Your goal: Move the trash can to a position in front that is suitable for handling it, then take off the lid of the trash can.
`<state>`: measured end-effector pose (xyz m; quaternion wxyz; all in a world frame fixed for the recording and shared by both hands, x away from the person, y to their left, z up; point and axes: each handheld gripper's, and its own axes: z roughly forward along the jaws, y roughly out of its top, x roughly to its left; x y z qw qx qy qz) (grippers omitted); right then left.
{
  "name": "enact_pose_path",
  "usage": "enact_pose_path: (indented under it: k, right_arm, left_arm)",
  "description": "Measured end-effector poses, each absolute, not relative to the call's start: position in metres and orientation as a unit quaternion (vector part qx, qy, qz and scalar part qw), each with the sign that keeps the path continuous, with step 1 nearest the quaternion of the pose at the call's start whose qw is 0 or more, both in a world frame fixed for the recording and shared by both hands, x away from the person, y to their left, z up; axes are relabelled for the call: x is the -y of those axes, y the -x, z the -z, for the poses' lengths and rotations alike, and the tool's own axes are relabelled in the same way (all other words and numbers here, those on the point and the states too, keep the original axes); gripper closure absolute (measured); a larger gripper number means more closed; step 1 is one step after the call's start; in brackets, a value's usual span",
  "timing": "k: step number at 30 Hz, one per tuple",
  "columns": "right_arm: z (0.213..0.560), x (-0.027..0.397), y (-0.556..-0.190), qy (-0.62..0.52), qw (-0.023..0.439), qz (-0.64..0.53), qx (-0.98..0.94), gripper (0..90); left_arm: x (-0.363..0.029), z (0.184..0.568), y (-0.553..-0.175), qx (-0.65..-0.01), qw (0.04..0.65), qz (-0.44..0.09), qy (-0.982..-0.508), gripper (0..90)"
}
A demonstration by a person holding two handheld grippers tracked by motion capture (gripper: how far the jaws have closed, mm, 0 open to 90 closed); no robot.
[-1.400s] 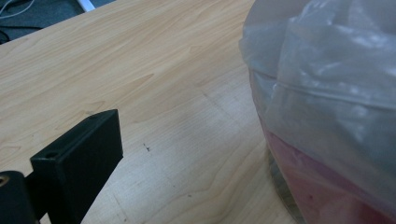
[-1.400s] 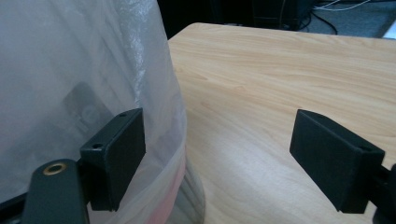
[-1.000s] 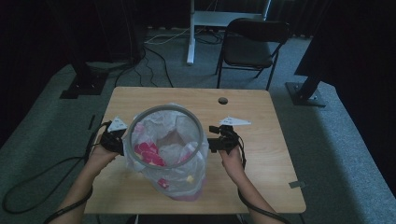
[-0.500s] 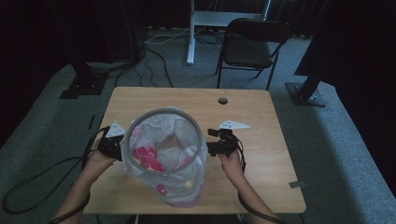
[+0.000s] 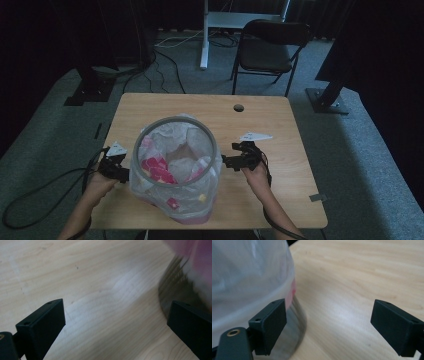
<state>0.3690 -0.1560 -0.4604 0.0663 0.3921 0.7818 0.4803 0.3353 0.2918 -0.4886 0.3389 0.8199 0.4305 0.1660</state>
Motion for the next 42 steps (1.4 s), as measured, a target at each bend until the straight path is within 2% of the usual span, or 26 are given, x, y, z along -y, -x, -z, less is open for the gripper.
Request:
enact_pose_path:
  k: [2, 5, 6, 9, 12, 16, 21, 30, 42]
  right_arm:
    - [0.465, 0.158, -0.371, -0.383, 0.036, -0.46, -0.8, 16.2]
    - [0.472, 0.162, -0.366, -0.378, 0.031, -0.449, -0.809, 15.4]
    - [0.473, 0.162, -0.365, -0.375, 0.028, -0.445, -0.813, 12.4]
    - [0.476, 0.168, -0.357, -0.371, 0.039, -0.438, -0.818, 12.6]
    - [0.48, 0.181, -0.355, -0.378, 0.022, -0.456, -0.806, 11.6]
    - [0.483, 0.196, -0.349, -0.395, 0.041, -0.46, -0.794, 11.6]
    - [0.485, 0.211, -0.341, -0.394, 0.045, -0.473, -0.787, 11.6]
    - [0.473, 0.227, -0.337, -0.401, 0.067, -0.496, -0.767, 13.4]
    - [0.435, 0.235, -0.332, -0.383, 0.087, -0.54, -0.744, 13.6]
  left_arm:
    - [-0.294, 0.492, -0.332, -0.431, 0.34, -0.163, -0.82, 1.7]
    - [-0.297, 0.496, -0.327, -0.434, 0.342, -0.157, -0.819, 1.7]
    - [-0.298, 0.498, -0.325, -0.433, 0.341, -0.154, -0.82, 1.7]
    - [-0.299, 0.505, -0.318, -0.432, 0.337, -0.145, -0.824, 1.7]
    - [-0.301, 0.512, -0.312, -0.433, 0.333, -0.14, -0.826, 1.7]
    - [-0.303, 0.522, -0.305, -0.438, 0.331, -0.135, -0.825, 1.7]
    - [-0.306, 0.532, -0.298, -0.444, 0.334, -0.13, -0.821, 1.7]
    - [-0.313, 0.537, -0.294, -0.454, 0.334, -0.13, -0.816, 1.7]
    - [-0.315, 0.54, -0.292, -0.451, 0.337, -0.131, -0.816, 1.7]
